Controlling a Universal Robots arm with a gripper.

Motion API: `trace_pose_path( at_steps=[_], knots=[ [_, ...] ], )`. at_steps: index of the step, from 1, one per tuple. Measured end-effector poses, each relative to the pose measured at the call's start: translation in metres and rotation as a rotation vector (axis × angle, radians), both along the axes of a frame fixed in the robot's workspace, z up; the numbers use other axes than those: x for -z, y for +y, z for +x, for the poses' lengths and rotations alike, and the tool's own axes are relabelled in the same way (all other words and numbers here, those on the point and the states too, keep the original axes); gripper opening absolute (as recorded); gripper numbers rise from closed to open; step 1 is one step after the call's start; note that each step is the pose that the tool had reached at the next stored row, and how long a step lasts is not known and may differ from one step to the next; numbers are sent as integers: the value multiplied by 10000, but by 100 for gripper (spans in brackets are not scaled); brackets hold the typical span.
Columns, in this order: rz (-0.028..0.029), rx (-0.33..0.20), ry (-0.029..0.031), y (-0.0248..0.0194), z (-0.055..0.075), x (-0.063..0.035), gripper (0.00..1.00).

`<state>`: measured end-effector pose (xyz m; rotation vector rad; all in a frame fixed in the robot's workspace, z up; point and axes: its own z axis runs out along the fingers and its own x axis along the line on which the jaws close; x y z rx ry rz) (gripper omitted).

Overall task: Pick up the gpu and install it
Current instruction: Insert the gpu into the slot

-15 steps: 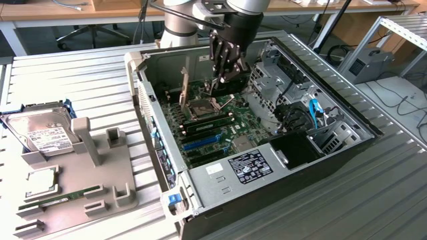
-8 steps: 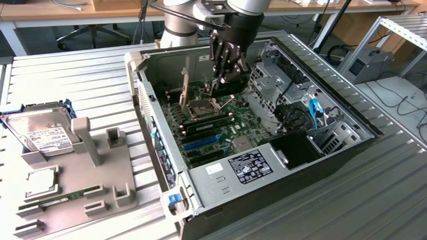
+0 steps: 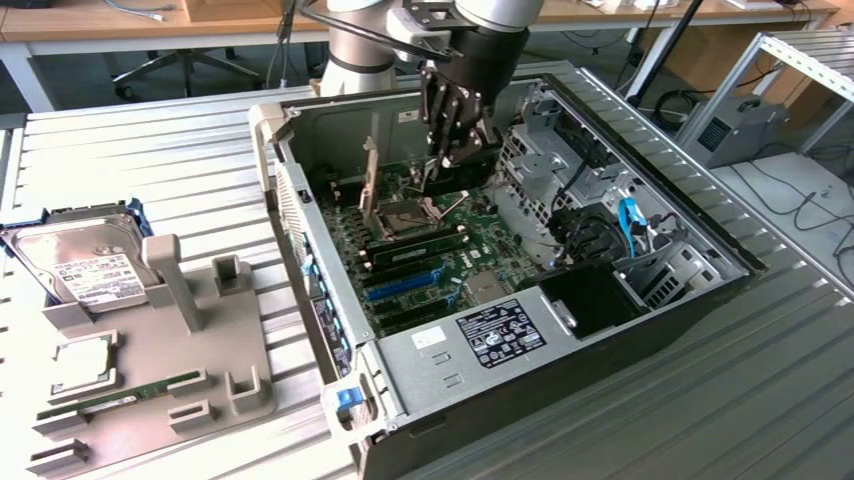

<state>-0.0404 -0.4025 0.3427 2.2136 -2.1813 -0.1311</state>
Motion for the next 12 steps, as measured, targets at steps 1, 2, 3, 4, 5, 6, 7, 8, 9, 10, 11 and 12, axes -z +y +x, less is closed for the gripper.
trace_pose_path(
  at_steps=[1, 2, 3, 4, 5, 6, 7, 8, 9, 10, 11, 12],
  knots=[
    [1, 0, 0, -6, 0, 0, 26],
    [1, 0, 0, -7, 0, 0, 26],
    [0, 0, 0, -9, 0, 0, 26],
    [0, 0, 0, -12, 0, 0, 26],
    [0, 0, 0, -14, 0, 0, 26],
    [0, -1, 0, -16, 0, 0, 26],
    [1, 0, 0, -17, 0, 0, 26],
    [0, 0, 0, -20, 0, 0, 26],
    [1, 0, 0, -21, 0, 0, 26],
    [0, 0, 0, -29, 0, 0, 26],
    [0, 0, 0, -34, 0, 0, 26],
    [1, 0, 0, -34, 0, 0, 26]
  ],
)
